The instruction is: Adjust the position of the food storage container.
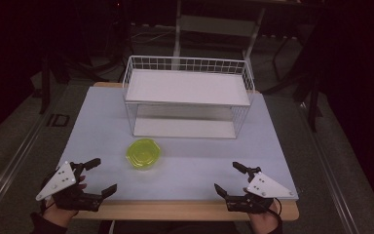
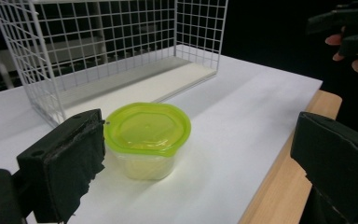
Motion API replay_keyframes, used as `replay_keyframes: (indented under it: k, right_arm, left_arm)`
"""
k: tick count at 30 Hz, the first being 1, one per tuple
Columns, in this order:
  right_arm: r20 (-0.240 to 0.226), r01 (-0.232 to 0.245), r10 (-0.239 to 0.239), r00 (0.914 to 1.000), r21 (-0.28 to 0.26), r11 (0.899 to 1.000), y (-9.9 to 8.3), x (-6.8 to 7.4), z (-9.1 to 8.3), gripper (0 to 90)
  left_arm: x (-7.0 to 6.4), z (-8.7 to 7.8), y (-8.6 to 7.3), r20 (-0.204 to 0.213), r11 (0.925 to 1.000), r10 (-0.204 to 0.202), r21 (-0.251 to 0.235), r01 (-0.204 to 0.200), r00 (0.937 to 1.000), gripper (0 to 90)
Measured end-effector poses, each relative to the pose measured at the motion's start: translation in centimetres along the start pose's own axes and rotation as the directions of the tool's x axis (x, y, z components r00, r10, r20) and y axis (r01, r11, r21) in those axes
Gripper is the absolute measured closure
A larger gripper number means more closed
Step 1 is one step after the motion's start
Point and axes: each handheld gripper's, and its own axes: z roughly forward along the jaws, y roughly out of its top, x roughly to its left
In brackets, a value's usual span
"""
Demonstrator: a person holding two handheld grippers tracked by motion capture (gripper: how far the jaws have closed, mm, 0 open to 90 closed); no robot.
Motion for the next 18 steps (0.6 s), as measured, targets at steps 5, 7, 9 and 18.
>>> replay_keyframes:
  k: [5,7,9,18]
  right_arm:
    - [0.016,0.002,-0.002,0.9999,-0.015,1.000,0.2,0.1,-0.4,15.0]
    - [0.021,0.004,-0.003,0.9998,-0.024,1.000,0.3,0.1,-0.5,15.0]
    - [0.022,0.004,-0.004,0.9998,-0.025,1.000,0.3,0.1,-0.5,15.1]
    - [0.033,-0.016,0.017,0.9993,-0.034,0.999,0.6,0.4,-0.8,14.5]
  left_arm:
    - [-0.3,0.0,0.1,0.034,0.9999,0.003,-0.016,-0.002,0.9994,3.1]
    - [-0.5,-0.1,0.3,0.045,0.9990,0.011,-0.045,-0.008,0.9989,3.1]
    - [-0.9,-0.2,0.6,0.067,0.9974,0.014,-0.072,-0.010,0.9976,3.1]
    - [-1.6,0.1,1.8,0.121,0.9991,-0.001,-0.042,0.007,0.9926,3.1]
